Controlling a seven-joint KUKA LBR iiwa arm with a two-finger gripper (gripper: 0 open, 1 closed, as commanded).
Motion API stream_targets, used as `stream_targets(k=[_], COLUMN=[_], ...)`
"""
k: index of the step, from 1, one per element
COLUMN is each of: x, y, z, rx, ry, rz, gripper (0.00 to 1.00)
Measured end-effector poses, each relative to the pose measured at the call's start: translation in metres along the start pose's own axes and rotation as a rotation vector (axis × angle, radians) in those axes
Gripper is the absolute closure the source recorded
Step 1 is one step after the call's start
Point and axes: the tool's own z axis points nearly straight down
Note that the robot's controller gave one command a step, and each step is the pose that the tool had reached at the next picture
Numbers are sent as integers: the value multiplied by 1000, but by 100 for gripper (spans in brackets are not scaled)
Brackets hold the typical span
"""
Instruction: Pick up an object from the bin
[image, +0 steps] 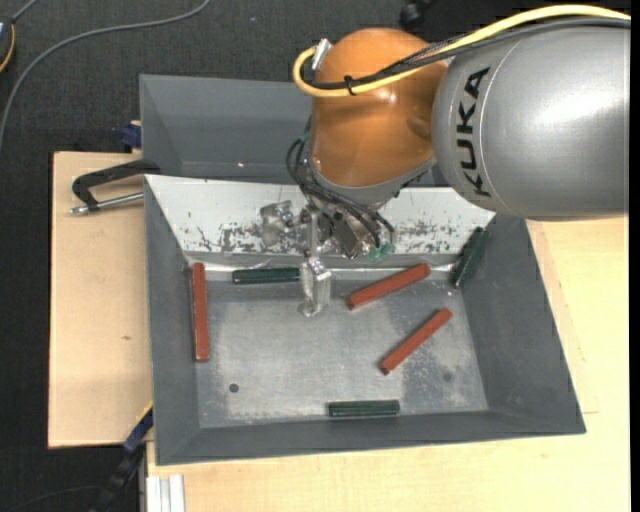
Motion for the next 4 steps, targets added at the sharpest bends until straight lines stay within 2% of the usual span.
stream_targets(k=[1,2,3,4], x=[90,139,157,154], y=[-68,-110,-168,-165], z=[62,83,167,163], rx=[0,0,-3,-2], ry=[15,11,15,9], rz=[-141,-132,-171,-175], gripper=[0,0,0,100])
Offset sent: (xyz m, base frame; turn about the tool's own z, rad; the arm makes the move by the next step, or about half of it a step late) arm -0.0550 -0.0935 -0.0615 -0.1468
